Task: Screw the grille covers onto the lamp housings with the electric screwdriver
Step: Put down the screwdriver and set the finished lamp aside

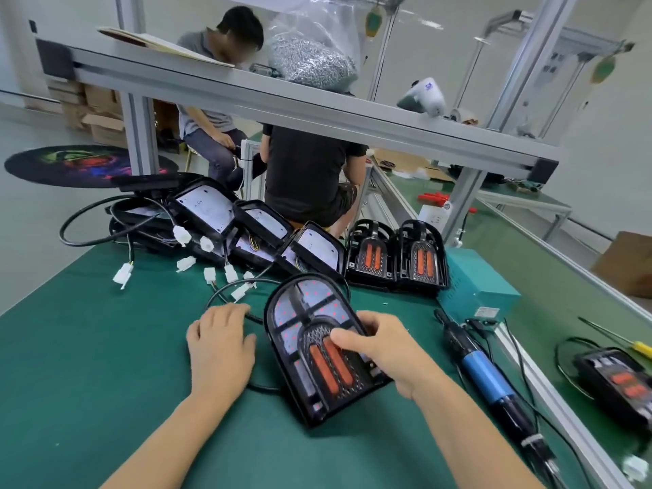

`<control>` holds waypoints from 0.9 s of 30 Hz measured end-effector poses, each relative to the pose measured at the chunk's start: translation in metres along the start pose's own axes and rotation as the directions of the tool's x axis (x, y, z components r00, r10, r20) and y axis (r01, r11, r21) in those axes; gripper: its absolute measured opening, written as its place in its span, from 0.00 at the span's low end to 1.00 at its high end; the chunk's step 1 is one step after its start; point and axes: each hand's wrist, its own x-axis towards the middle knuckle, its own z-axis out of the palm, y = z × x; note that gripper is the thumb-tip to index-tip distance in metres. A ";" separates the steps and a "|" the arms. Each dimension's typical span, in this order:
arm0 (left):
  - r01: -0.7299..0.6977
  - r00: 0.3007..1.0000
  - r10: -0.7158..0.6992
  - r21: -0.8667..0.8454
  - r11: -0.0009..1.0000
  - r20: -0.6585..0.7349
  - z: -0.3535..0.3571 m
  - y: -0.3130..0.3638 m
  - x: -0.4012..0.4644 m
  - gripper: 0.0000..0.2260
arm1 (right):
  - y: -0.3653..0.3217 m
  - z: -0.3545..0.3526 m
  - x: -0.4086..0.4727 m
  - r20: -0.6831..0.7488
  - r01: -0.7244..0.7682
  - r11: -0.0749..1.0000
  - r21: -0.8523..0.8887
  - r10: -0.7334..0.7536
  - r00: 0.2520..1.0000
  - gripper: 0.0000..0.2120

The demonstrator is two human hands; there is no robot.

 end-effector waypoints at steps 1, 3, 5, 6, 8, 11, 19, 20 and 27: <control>0.034 0.999 -0.034 0.024 0.999 -0.004 -0.002 -0.003 0.000 0.21 | -0.003 -0.002 -0.001 -0.034 0.010 1.000 0.006 -0.010 0.999 0.07; 0.101 0.995 -0.099 0.051 0.994 -0.024 -0.005 -0.009 0.002 0.25 | -0.005 -0.006 -0.002 -0.083 0.027 0.999 0.025 -0.025 0.996 0.08; 0.154 0.988 -0.153 0.059 0.986 -0.026 -0.008 -0.014 0.003 0.27 | -0.007 -0.008 -0.003 -0.113 0.047 0.998 0.038 -0.043 0.993 0.12; 0.175 0.985 -0.174 0.060 0.983 -0.022 -0.009 -0.016 0.003 0.27 | -0.008 -0.008 -0.004 -0.123 0.068 0.996 0.053 -0.062 0.990 0.15; 0.216 0.976 -0.216 0.052 0.975 -0.007 -0.009 -0.021 0.002 0.28 | -0.009 -0.009 -0.004 -0.144 0.103 0.991 0.083 -0.090 0.986 0.20; 0.232 0.970 -0.239 0.115 0.966 0.048 -0.007 -0.025 0.002 0.28 | -0.010 -0.009 -0.006 -0.159 0.112 0.989 0.099 -0.096 0.983 0.19; 0.297 0.953 -0.292 -0.061 0.953 0.083 -0.014 -0.022 0.016 0.25 | -0.011 -0.010 -0.008 -0.202 0.172 0.978 0.119 -0.146 0.968 0.16; 0.323 0.945 -0.316 -0.101 0.941 0.079 -0.014 -0.023 0.018 0.25 | -0.010 -0.010 -0.008 -0.201 0.179 0.975 0.128 -0.151 0.968 0.15; 0.328 0.922 -0.378 -0.686 0.649 0.083 -0.008 -0.017 0.023 0.09 | -0.009 -0.006 -0.007 -0.208 0.219 0.967 0.132 -0.189 0.960 0.12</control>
